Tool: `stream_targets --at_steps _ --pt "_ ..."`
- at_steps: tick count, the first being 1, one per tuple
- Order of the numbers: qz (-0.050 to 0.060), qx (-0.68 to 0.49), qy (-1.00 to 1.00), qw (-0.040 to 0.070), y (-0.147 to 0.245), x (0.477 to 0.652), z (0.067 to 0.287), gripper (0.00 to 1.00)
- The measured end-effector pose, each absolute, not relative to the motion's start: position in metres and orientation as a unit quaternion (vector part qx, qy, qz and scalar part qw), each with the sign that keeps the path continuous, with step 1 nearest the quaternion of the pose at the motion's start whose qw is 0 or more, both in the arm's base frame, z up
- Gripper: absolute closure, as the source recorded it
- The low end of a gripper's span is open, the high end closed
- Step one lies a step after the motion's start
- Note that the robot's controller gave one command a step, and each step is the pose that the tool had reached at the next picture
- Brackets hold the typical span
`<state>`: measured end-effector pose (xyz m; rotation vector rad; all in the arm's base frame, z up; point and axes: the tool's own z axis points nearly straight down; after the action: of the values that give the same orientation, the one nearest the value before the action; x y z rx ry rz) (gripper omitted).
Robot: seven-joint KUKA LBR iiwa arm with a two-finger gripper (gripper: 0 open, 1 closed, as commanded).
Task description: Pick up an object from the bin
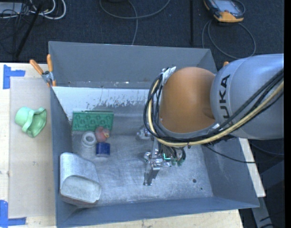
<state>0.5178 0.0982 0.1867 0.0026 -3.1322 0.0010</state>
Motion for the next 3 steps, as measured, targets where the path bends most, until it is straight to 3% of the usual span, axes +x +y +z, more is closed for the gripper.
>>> stream_targets --at_steps 1,2,3 --pt "0.001 0.006 -1.0 -0.001 0.003 0.569 0.177 0.0" --pt "-0.001 0.02 -1.0 -0.002 -0.015 0.572 0.071 0.0" --pt "0.001 0.067 -0.998 -0.004 0.006 0.564 0.072 0.0"
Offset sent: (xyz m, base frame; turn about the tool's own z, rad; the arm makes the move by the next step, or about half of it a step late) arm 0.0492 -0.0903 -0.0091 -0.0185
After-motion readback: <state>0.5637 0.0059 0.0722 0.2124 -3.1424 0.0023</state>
